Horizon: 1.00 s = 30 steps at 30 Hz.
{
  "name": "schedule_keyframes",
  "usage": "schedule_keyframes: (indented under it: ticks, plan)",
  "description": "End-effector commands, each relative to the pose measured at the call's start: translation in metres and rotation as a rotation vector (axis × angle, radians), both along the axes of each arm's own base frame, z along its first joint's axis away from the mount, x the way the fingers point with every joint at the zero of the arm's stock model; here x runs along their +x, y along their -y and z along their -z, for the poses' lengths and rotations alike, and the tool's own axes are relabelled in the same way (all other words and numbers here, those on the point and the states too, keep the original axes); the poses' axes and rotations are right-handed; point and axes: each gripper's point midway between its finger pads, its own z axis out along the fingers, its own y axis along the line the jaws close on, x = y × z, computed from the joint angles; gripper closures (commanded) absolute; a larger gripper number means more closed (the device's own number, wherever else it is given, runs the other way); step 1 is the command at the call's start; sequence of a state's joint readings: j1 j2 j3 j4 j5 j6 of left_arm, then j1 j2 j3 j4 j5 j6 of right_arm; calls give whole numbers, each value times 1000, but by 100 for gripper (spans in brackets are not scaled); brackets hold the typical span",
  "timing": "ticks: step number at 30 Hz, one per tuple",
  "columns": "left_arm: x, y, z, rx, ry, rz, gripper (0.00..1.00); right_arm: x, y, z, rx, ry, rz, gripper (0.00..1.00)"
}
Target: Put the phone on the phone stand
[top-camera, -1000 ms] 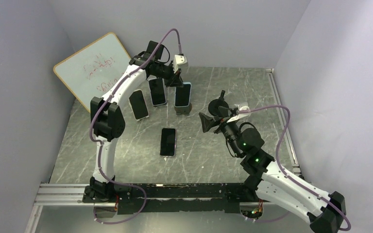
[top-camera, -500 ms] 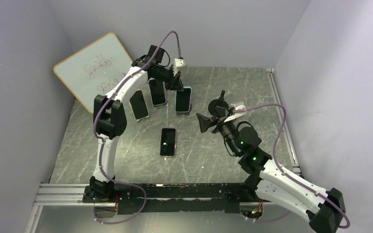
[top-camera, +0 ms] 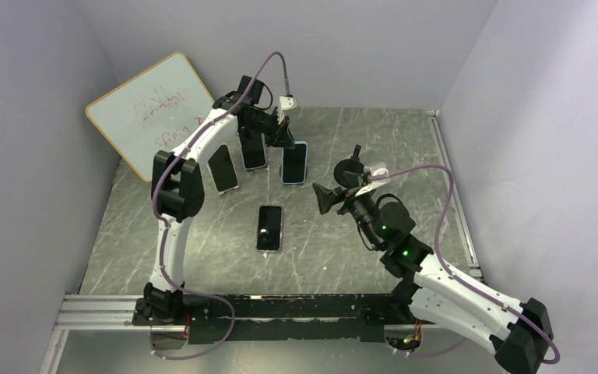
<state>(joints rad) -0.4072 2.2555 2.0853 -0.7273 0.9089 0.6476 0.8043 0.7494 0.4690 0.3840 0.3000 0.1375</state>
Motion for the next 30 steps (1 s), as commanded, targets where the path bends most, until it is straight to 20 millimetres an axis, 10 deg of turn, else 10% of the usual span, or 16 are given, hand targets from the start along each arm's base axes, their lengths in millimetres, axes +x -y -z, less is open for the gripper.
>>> schedule_keyframes:
  ticks: [1, 8, 21, 25, 30]
  plan:
    - [26, -9, 16, 7, 86, -6, 95, 1, -3, -8, 15, 15, -9, 0]
    - [33, -16, 28, 39, 95, -22, 95, 4, -5, 0, 12, -8, -3, 0]
    - [49, -28, -7, 51, 225, -81, 35, 15, -24, 53, -79, -184, -16, 0]
    - [62, -34, -59, -22, 328, -153, 7, 17, -31, 76, -132, -272, 10, 0]
    - [56, -49, -155, -217, 472, -277, 4, 7, -57, 85, -175, -293, 7, 0]
